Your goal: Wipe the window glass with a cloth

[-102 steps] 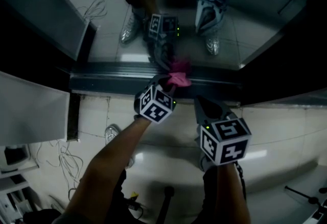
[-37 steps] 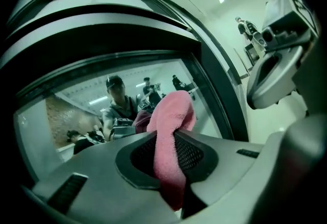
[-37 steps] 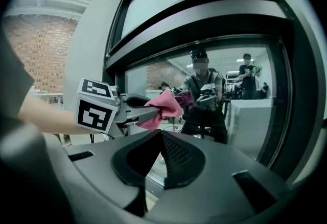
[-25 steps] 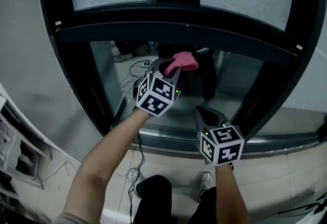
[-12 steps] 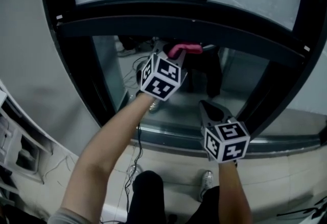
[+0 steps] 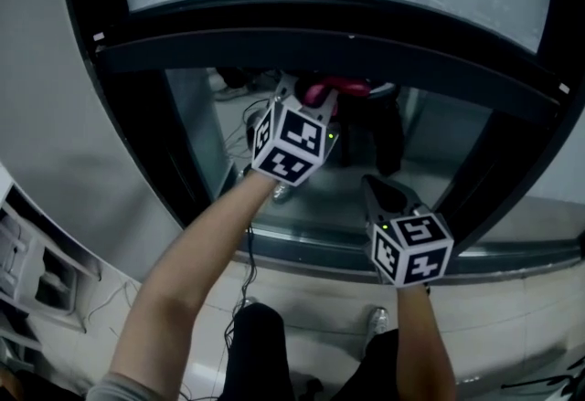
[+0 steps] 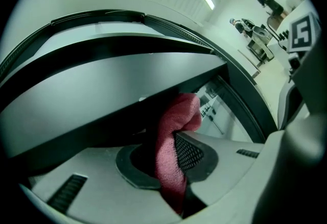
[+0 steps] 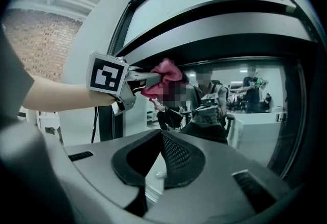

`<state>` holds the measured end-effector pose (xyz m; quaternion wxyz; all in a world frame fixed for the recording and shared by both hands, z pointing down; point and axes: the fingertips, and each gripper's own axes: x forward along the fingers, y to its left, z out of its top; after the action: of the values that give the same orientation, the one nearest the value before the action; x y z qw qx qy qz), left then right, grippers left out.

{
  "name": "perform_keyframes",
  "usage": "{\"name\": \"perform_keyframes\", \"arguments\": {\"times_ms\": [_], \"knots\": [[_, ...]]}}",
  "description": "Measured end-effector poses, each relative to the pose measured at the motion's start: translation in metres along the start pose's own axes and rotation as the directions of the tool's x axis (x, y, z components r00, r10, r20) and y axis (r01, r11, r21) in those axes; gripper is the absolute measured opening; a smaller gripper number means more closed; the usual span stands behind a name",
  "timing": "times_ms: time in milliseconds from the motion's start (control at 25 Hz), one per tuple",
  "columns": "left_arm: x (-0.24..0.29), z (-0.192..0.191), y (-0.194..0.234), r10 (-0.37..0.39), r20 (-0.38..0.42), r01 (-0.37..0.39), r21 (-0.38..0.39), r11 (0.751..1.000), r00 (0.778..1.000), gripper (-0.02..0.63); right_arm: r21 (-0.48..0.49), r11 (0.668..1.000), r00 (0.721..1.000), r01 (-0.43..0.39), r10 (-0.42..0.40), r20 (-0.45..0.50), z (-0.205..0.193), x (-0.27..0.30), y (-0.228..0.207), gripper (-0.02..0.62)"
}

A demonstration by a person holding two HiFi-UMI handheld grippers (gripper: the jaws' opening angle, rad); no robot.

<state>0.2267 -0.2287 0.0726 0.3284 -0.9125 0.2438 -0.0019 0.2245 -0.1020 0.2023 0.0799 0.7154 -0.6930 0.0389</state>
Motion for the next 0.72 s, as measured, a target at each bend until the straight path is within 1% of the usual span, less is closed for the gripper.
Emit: {"name": "perform_keyframes", "arguments": {"times_ms": [120,400,560,720], "knots": [[-0.001,-0.004,-0.004,-0.002,0.016,0.002,-0.001,1.000,1.000,0.057,0.011,1.000,1.000,0.003,-0.003,-0.010,-0.007,0.008,-0.001,-0.002],[-0.005,-0.022,-0.017,-0.041,0.019,0.042,-0.023,0.999,0.999,0.057,0.034,0.999,0.999,0.017,-0.016,-0.029,-0.020,0.022,-0.001,-0.002],[-0.009,-0.038,-0.027,-0.067,-0.002,0.067,-0.024,0.998,0.998,0.057,0.043,0.999,0.999,0.025,-0.024,-0.035,-0.024,0.027,-0.001,-0.002],[-0.010,-0.058,-0.040,-0.097,-0.030,0.095,-0.061,0.994,0.995,0.057,0.049,0.998,0.998,0.025,-0.022,-0.051,-0.034,0.031,0.001,-0.002]]}}
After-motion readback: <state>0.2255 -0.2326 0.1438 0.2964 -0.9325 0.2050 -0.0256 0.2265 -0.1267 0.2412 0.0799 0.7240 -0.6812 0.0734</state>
